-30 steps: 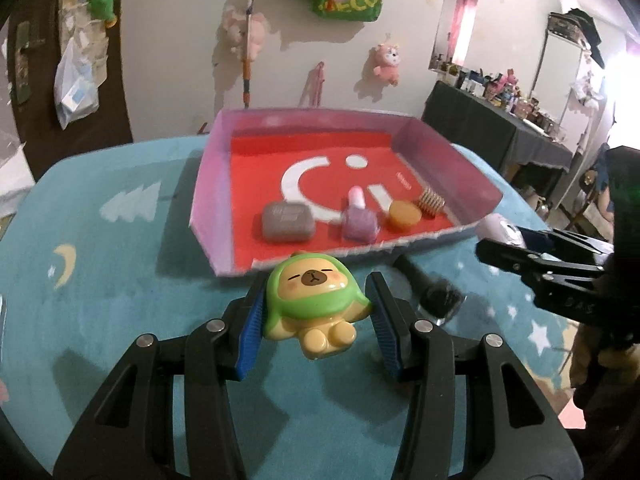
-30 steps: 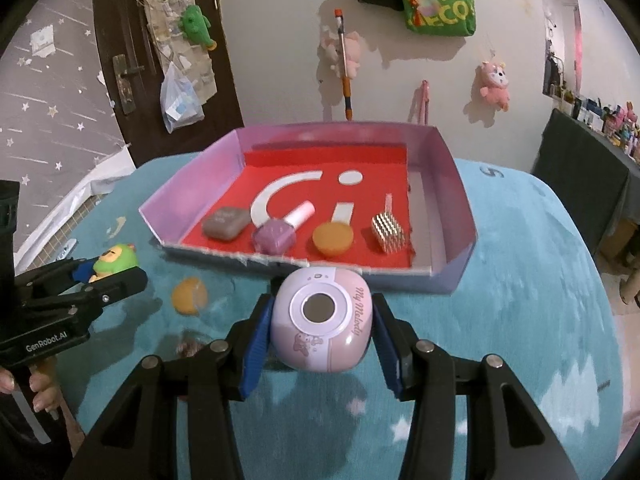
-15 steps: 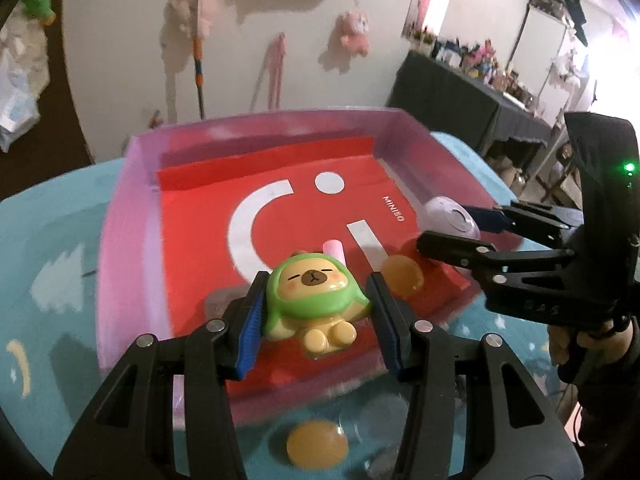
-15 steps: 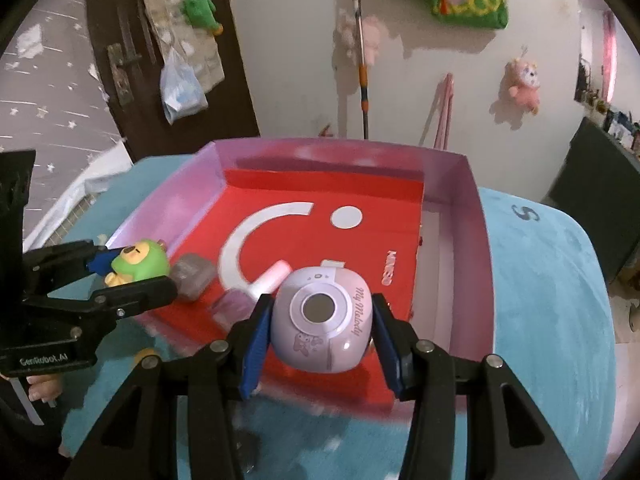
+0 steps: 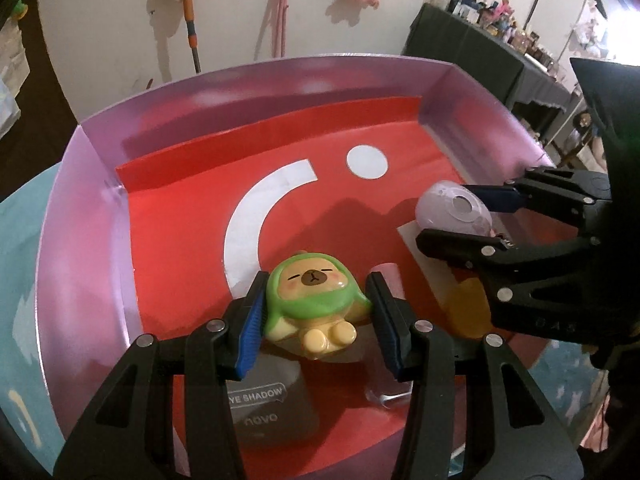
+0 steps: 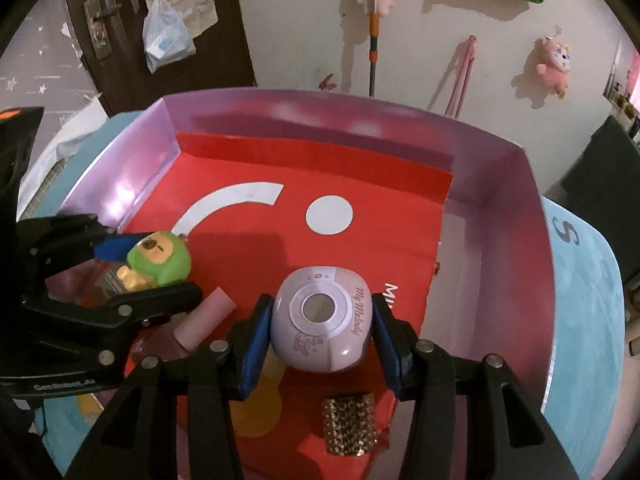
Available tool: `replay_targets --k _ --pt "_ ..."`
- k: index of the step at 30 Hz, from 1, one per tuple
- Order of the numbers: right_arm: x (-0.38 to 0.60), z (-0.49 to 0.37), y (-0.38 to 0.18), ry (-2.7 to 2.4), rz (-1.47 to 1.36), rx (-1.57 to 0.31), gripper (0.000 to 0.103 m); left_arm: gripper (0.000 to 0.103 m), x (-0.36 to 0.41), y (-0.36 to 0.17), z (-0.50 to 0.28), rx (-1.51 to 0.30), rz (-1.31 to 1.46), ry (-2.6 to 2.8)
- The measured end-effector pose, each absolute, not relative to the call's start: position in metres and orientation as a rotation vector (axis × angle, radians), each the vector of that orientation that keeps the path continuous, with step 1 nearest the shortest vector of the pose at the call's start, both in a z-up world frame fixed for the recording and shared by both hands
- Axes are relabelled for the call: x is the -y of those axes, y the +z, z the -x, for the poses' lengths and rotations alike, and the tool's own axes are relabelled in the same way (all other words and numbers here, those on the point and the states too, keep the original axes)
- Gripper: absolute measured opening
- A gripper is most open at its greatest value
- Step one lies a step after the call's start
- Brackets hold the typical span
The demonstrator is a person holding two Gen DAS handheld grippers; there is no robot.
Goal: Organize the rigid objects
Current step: 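Lower both tools into the box and open them to release the items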
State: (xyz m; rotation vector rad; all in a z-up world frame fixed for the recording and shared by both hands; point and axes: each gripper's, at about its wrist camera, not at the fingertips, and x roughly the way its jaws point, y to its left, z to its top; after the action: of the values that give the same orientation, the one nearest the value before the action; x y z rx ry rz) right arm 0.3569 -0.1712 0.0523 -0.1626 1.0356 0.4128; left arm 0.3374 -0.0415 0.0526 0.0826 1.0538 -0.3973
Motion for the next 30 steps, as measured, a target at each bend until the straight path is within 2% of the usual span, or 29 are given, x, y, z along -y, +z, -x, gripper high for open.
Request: replay_targets --k 30 --pt "0.159 -0.359 0.042 0.409 0.242 -1.055 0.053 0.049 0.045 0.051 -0.342 -1.058 -0.089 -0.384"
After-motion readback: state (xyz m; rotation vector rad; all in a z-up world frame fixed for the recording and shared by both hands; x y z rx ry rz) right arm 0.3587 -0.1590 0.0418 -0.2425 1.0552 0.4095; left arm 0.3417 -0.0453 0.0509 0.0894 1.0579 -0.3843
